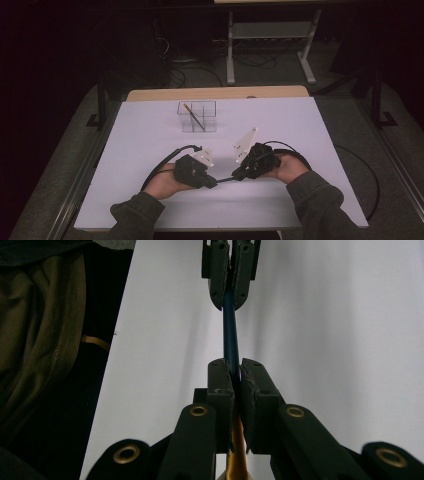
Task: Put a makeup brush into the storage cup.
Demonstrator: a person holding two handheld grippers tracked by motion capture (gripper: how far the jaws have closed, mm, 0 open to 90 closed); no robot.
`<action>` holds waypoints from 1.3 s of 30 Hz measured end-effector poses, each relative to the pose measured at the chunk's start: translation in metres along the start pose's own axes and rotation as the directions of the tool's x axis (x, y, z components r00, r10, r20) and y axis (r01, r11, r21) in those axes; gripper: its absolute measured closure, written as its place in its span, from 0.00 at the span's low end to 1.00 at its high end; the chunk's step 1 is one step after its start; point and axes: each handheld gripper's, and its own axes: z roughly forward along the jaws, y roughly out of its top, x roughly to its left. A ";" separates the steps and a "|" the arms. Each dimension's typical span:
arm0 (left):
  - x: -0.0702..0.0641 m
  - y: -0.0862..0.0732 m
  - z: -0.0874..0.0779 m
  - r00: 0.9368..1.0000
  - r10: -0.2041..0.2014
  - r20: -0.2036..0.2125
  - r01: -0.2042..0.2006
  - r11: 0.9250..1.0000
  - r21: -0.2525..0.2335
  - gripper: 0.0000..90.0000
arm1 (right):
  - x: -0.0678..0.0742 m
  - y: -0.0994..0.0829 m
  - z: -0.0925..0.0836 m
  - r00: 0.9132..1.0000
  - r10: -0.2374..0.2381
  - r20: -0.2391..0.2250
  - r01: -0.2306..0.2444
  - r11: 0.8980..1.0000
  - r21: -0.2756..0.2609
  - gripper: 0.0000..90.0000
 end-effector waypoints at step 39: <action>-0.006 -0.002 -0.018 1.000 0.024 -0.010 -0.025 0.999 -0.026 0.79 | 0.002 0.018 -0.008 0.999 -0.038 -0.012 0.039 0.998 0.057 0.92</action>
